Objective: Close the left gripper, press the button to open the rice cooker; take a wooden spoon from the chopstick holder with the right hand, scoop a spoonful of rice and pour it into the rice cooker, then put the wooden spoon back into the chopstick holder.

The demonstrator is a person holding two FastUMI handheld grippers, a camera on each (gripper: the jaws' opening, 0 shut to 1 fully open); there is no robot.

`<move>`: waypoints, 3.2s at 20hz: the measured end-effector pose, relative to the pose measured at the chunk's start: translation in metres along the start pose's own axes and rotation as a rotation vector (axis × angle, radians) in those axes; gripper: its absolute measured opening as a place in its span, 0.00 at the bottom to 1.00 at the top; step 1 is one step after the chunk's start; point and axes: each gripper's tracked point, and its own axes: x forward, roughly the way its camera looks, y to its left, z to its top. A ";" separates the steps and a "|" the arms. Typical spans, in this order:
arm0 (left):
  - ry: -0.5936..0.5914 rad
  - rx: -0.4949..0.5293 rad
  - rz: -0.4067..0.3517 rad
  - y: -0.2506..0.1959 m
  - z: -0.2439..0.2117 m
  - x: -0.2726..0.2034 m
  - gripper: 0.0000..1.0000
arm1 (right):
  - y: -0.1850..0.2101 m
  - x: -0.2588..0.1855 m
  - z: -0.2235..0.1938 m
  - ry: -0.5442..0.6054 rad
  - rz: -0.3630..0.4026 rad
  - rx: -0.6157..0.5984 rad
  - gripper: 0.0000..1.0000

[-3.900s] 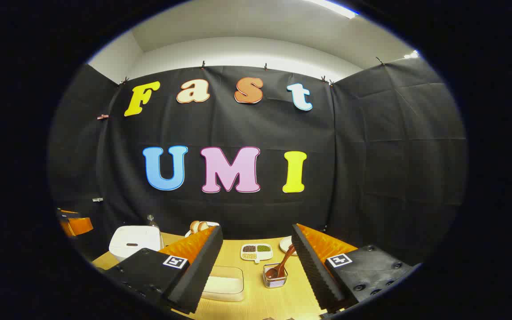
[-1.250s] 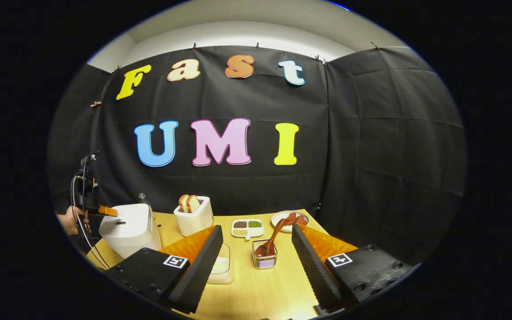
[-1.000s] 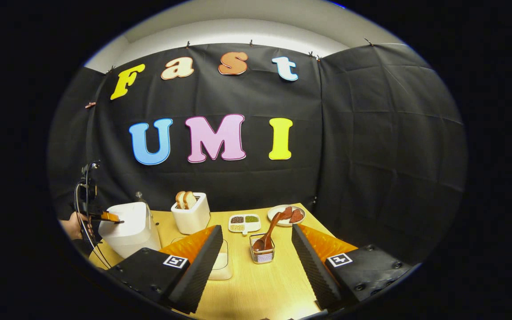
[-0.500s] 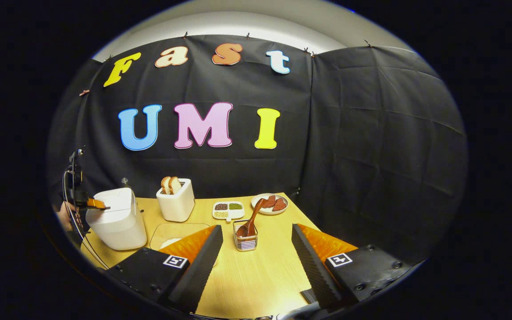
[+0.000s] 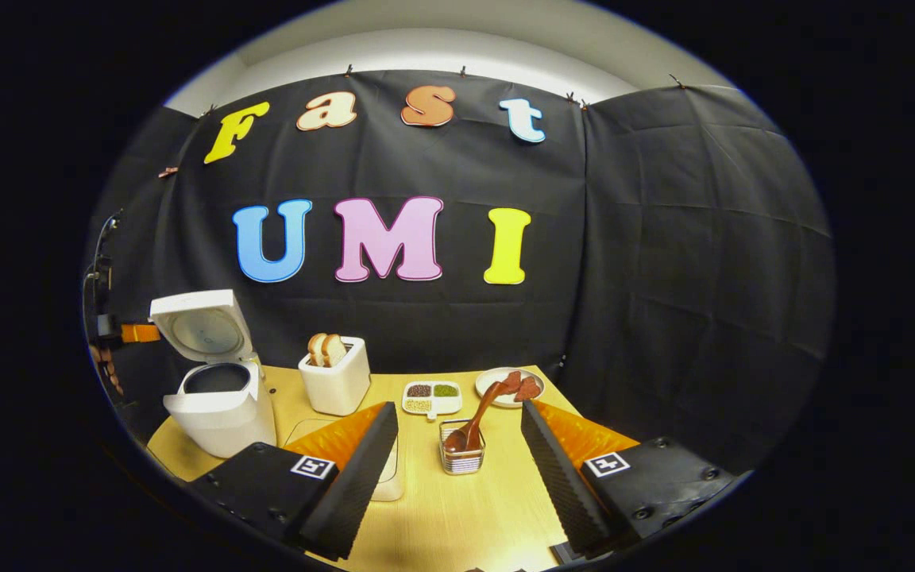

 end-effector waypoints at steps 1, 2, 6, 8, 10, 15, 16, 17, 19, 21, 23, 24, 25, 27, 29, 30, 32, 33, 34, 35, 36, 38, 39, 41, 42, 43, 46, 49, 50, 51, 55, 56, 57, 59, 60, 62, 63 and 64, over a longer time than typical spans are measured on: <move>-0.007 0.005 0.009 -0.003 0.001 -0.015 0.06 | 0.000 0.008 0.000 -0.001 0.009 0.006 0.98; -0.010 0.004 0.013 -0.007 0.000 -0.028 0.07 | -0.001 0.016 -0.001 0.001 0.016 0.015 0.98; 0.005 0.023 0.045 -0.020 -0.014 -0.071 0.17 | -0.003 0.046 -0.007 0.022 0.045 0.042 0.98; 0.006 0.038 0.044 -0.031 -0.018 -0.086 0.31 | -0.007 0.060 -0.011 0.036 0.057 0.049 0.98; 0.004 0.031 0.025 -0.045 -0.020 -0.097 0.45 | -0.011 0.074 -0.017 0.056 0.066 0.057 0.98; 0.047 0.035 0.028 -0.066 -0.046 -0.115 0.94 | -0.022 0.108 -0.034 0.100 0.064 0.084 0.98; 0.063 0.056 0.047 -0.066 -0.053 -0.121 0.96 | -0.025 0.117 -0.040 0.113 0.063 0.088 0.98; 0.078 0.078 0.064 -0.066 -0.059 -0.125 0.96 | -0.027 0.125 -0.047 0.131 0.063 0.094 0.98; 0.123 0.103 0.074 -0.074 -0.077 -0.133 0.95 | -0.033 0.143 -0.063 0.170 0.059 0.109 0.98; 0.172 0.102 0.083 -0.083 -0.096 -0.140 0.96 | -0.037 0.165 -0.078 0.201 0.055 0.135 0.97; 0.206 0.082 0.093 -0.090 -0.108 -0.143 0.96 | -0.042 0.188 -0.093 0.232 0.048 0.159 0.98; 0.222 0.072 0.095 -0.095 -0.116 -0.144 0.96 | -0.044 0.199 -0.100 0.248 0.044 0.169 0.99; 0.237 0.063 0.100 -0.098 -0.121 -0.144 0.96 | -0.045 0.209 -0.108 0.263 0.044 0.175 0.99; 0.253 0.052 0.108 -0.104 -0.130 -0.144 0.96 | -0.049 0.227 -0.130 0.311 0.030 0.186 0.99; 0.268 0.052 0.110 -0.109 -0.136 -0.140 0.96 | -0.042 0.241 -0.148 0.355 0.055 0.196 0.99; 0.275 0.053 0.112 -0.110 -0.141 -0.139 0.96 | -0.037 0.250 -0.154 0.364 0.073 0.197 0.99; 0.288 0.046 0.115 -0.113 -0.147 -0.137 0.96 | -0.035 0.264 -0.164 0.377 0.095 0.208 0.99; 0.293 0.037 0.118 -0.116 -0.151 -0.136 0.96 | -0.034 0.273 -0.172 0.387 0.100 0.225 0.99; 0.301 0.027 0.119 -0.117 -0.155 -0.136 0.96 | -0.032 0.282 -0.180 0.400 0.109 0.256 0.98; 0.313 0.014 0.121 -0.119 -0.163 -0.137 0.96 | -0.031 0.290 -0.188 0.417 0.116 0.298 0.98; 0.323 0.004 0.124 -0.120 -0.168 -0.137 0.96 | -0.027 0.298 -0.192 0.429 0.122 0.342 0.99; 0.348 -0.025 0.129 -0.122 -0.182 -0.140 0.96 | -0.028 0.311 -0.194 0.434 0.123 0.384 0.94; 0.358 -0.041 0.127 -0.124 -0.187 -0.142 0.96 | -0.030 0.314 -0.195 0.432 0.119 0.378 0.92; 0.373 -0.059 0.124 -0.126 -0.195 -0.143 0.96 | -0.029 0.314 -0.196 0.430 0.116 0.347 0.57; 0.373 -0.063 0.130 -0.125 -0.197 -0.142 0.96 | -0.032 0.310 -0.196 0.431 0.111 0.318 0.45; 0.365 -0.068 0.134 -0.124 -0.195 -0.143 0.96 | -0.035 0.307 -0.193 0.425 0.092 0.291 0.36; 0.341 -0.088 0.140 -0.124 -0.188 -0.141 0.96 | -0.027 0.301 -0.193 0.450 0.096 0.290 0.21; 0.329 -0.085 0.131 -0.124 -0.183 -0.143 0.96 | -0.026 0.295 -0.166 0.396 0.099 0.262 0.17; 0.320 -0.076 0.129 -0.121 -0.180 -0.143 0.96 | -0.023 0.292 -0.153 0.373 0.103 0.256 0.17; 0.311 -0.069 0.124 -0.118 -0.177 -0.143 0.96 | -0.021 0.289 -0.140 0.350 0.107 0.251 0.17; 0.291 -0.065 0.077 -0.112 -0.170 -0.136 0.96 | -0.014 0.269 -0.084 0.262 0.106 0.220 0.17; 0.285 -0.057 0.069 -0.108 -0.168 -0.134 0.96 | -0.009 0.262 -0.074 0.250 0.111 0.217 0.16; 0.277 -0.052 0.062 -0.103 -0.165 -0.132 0.96 | -0.002 0.253 -0.066 0.242 0.120 0.215 0.16; 0.263 -0.057 0.032 -0.097 -0.162 -0.130 0.96 | 0.015 0.235 -0.052 0.225 0.144 0.199 0.16; 0.262 -0.063 0.014 -0.093 -0.163 -0.129 0.96 | 0.023 0.227 -0.045 0.213 0.156 0.185 0.16; 0.263 -0.069 -0.018 -0.084 -0.165 -0.128 0.96 | 0.045 0.210 -0.034 0.196 0.180 0.165 0.16; 0.264 -0.066 -0.029 -0.077 -0.167 -0.128 0.96 | 0.057 0.203 -0.030 0.192 0.191 0.160 0.16; 0.264 -0.064 -0.038 -0.070 -0.167 -0.127 0.96 | 0.069 0.197 -0.028 0.185 0.201 0.151 0.17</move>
